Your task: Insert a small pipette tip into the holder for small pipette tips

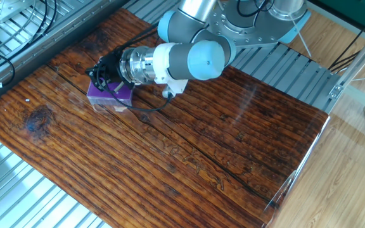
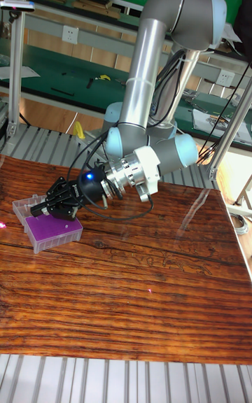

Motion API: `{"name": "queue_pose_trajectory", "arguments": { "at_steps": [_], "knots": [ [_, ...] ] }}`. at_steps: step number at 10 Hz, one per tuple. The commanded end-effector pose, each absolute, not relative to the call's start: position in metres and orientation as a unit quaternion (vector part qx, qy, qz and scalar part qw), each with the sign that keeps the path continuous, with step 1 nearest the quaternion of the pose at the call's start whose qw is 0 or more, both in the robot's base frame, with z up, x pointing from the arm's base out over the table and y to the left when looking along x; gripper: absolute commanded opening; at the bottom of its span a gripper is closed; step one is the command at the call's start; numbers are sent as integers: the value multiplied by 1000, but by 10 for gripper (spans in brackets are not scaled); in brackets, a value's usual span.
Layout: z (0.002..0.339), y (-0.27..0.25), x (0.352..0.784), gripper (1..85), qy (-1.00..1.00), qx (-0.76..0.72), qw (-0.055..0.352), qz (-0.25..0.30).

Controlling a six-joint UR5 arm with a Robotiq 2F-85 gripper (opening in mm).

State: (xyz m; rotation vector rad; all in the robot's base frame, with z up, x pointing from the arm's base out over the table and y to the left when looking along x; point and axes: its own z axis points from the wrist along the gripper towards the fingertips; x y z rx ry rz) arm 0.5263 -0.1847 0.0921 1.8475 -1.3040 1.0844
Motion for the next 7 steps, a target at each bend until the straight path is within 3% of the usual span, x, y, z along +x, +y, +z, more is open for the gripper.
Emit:
{"name": "queue_pose_trajectory", "arguments": {
  "at_steps": [1, 7],
  "knots": [
    [84, -184, 522, 10, -499, 698, 314, 406],
    [81, -178, 523, 10, -486, 705, 327, 399]
  ]
}}
